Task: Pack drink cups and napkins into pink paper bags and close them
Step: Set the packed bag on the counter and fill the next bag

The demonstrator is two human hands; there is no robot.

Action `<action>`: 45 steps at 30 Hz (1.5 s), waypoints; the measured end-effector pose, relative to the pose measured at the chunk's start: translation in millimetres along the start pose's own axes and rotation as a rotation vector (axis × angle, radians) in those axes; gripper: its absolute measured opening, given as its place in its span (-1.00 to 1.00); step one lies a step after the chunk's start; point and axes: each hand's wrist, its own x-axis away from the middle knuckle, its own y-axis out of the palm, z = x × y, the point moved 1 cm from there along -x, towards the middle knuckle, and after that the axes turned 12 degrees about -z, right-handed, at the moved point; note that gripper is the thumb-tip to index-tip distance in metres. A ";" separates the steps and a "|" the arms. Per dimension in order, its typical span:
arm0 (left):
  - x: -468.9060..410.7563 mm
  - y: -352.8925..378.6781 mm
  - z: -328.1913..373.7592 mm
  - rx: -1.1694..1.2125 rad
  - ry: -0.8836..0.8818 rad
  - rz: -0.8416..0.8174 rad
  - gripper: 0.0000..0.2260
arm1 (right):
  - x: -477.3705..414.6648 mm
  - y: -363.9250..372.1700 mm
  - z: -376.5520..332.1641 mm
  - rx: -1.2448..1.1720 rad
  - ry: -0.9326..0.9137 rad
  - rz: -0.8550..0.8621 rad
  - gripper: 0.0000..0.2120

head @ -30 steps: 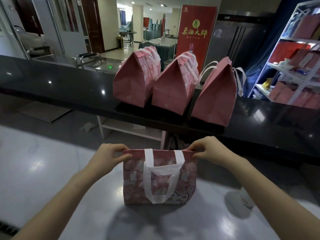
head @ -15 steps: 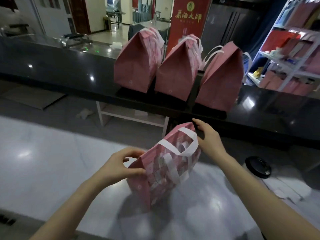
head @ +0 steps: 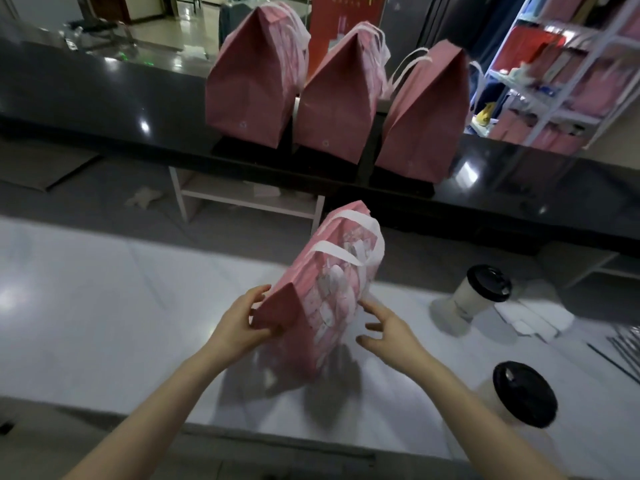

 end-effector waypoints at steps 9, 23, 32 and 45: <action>70.0 52.6 14.5 0.012 -0.078 0.020 -0.12 | 59.4 67.8 -0.2 -0.228 -0.114 -0.128 -0.02; 161.5 81.9 53.6 0.232 -0.002 0.196 -0.32 | 110.0 106.8 -19.8 -0.131 -0.199 0.198 -0.12; 178.8 4.6 48.0 0.005 0.072 0.315 -0.39 | 97.0 129.6 -100.9 -0.134 -0.359 0.115 -0.03; 192.1 -221.3 25.8 -0.117 0.249 0.537 -0.31 | 7.4 181.4 -309.4 -0.160 -0.580 0.159 -0.02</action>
